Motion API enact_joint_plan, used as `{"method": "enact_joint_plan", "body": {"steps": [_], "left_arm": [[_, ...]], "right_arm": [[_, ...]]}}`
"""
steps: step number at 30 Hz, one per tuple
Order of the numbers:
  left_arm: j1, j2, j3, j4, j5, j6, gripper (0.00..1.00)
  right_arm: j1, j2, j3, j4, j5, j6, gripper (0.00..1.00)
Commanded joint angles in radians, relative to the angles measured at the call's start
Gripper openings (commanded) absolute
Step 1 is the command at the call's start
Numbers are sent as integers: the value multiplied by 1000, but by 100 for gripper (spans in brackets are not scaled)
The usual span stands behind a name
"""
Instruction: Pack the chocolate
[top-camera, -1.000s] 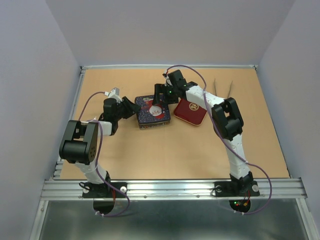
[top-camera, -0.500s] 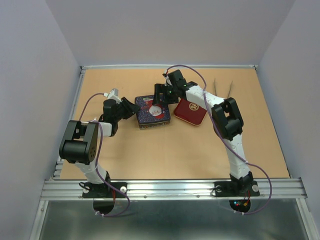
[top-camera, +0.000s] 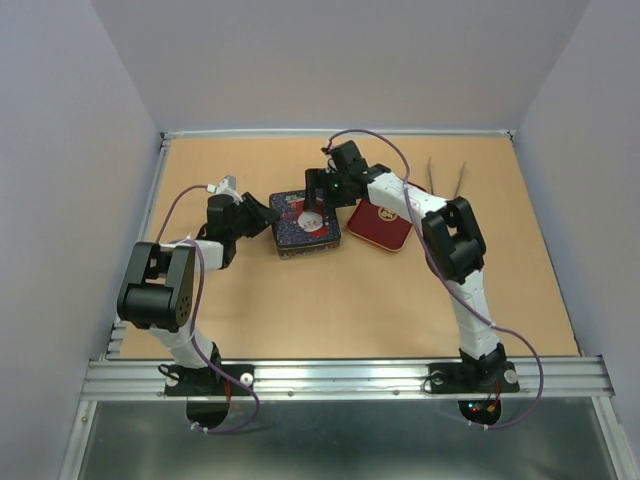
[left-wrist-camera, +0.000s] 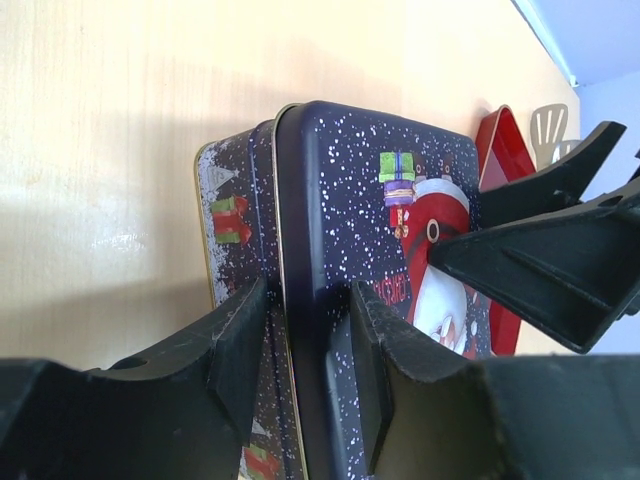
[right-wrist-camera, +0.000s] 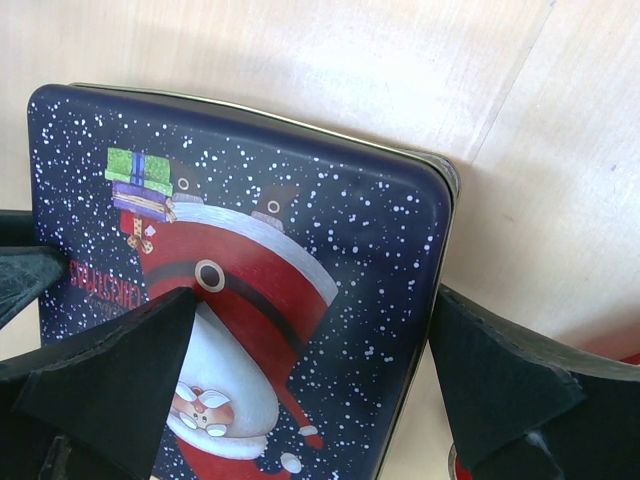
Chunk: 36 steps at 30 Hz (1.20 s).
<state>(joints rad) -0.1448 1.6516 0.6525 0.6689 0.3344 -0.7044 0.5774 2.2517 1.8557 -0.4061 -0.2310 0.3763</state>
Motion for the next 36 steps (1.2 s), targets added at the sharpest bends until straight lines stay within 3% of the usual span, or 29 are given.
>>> {"method": "enact_joint_plan", "body": {"steps": [1, 17, 24, 25, 29, 36], "left_arm": [[-39, 33, 7, -245, -66, 36, 38], [-102, 34, 9, -330, -135, 22, 42], [-108, -47, -10, -299, -136, 62, 52], [-107, -65, -7, -296, -136, 74, 55], [-108, -170, 2, -292, -152, 101, 98], [-108, -277, 71, -432, -241, 152, 99]], "right_arm": [[62, -32, 19, -10, 12, -30, 100], [118, -47, -67, -36, 114, -51, 100], [119, -81, -95, -33, 102, -43, 100], [119, -92, -92, -33, 95, -42, 100], [119, -128, -76, -27, 84, -39, 100], [121, -170, -73, -25, 131, -28, 100]]}}
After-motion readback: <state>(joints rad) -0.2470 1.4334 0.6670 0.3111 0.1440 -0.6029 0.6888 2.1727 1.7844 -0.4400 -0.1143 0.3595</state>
